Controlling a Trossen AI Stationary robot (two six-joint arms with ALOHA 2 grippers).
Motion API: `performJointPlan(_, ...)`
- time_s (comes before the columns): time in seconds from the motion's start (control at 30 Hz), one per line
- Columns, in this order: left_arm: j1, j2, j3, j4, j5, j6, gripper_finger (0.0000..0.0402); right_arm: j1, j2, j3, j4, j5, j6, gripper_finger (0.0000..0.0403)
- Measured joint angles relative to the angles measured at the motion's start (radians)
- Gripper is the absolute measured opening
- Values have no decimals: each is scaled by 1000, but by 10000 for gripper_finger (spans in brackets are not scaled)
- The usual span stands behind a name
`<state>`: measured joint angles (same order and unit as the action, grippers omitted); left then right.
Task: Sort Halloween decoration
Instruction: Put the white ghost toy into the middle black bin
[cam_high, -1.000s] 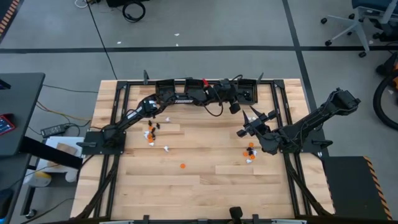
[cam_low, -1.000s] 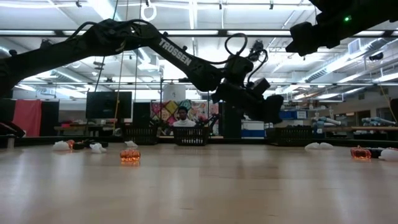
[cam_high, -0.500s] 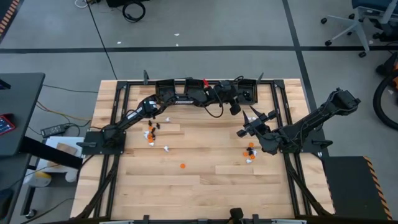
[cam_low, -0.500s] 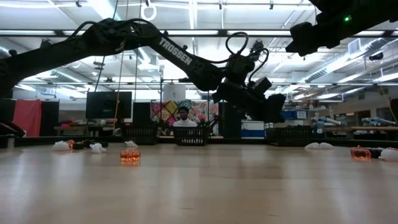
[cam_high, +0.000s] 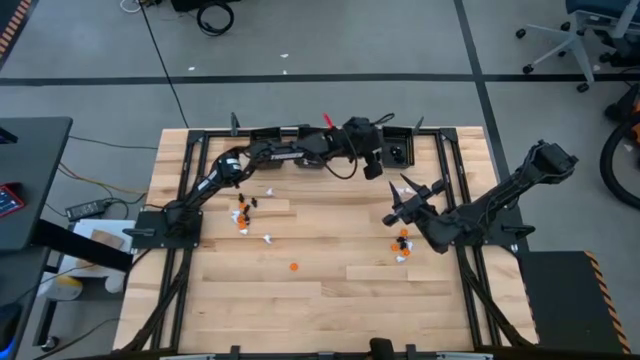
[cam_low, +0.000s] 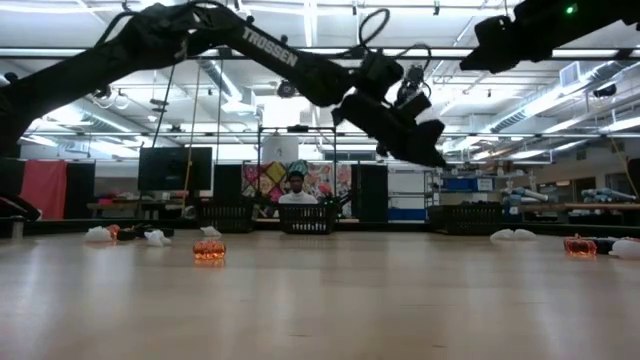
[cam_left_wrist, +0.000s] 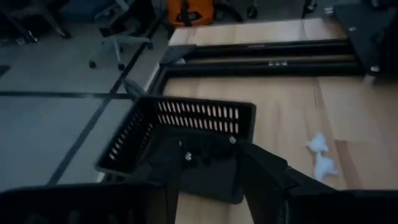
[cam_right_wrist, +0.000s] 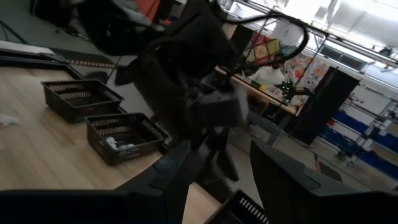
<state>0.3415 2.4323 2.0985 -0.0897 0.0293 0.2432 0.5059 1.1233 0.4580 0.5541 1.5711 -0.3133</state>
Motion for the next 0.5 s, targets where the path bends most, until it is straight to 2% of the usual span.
performJointPlan(0.13, -16, -28, -8, -54, -1, 45, 110, 18, 0, 0, -4, 0, -4, 171)
performJointPlan(0.27, -29, -81, -96, -41, 2, 89, 88, 56, 0, 0, -4, -1, -25, 171)
performJointPlan(0.37, -27, -158, -212, -9, 1, 102, 69, 88, 0, 0, -1, -27, -51, 171)
performJointPlan(0.5, -26, -298, -445, 62, -2, 104, 47, 110, 0, 0, 5, -33, -39, 171)
